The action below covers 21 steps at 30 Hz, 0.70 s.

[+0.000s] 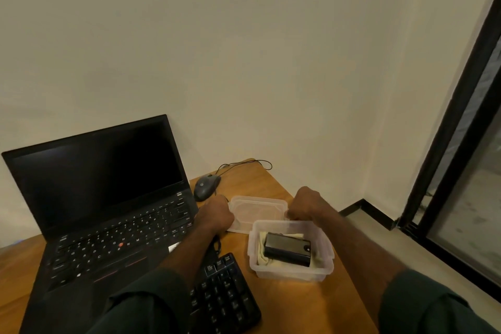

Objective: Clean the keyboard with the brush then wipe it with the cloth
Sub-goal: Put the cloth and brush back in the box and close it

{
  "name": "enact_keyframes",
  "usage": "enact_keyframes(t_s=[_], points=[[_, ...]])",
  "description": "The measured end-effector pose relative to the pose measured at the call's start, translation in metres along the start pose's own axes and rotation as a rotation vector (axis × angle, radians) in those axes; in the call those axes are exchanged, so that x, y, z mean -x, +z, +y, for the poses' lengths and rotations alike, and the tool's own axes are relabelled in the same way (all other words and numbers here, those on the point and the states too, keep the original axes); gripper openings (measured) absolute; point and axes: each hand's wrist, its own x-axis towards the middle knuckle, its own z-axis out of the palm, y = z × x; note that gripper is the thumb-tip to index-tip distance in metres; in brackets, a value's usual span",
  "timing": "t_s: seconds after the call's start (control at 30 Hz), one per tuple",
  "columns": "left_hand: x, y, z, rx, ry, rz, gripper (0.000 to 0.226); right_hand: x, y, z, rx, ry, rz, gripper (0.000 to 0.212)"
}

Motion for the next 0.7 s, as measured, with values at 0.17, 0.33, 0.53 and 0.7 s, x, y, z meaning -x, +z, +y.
enact_keyframes(t_s=[0.17,0.33,0.53,0.7], points=[[-0.003,-0.004,0.004,0.097,-0.011,0.076,0.017,-0.001,-0.006,0.000,-0.107,-0.034,0.087,0.033],[0.007,-0.025,0.025,0.712,-0.124,0.216,0.042,0.017,-0.033,0.007,-0.573,-0.045,0.184,0.012],[0.035,-0.040,0.047,1.275,-0.170,0.105,0.035,0.048,-0.049,0.025,-1.227,-0.015,0.185,0.015],[0.058,-0.031,0.049,1.156,-0.107,0.067,0.027,0.081,-0.053,0.049,-1.210,-0.050,0.252,0.009]])
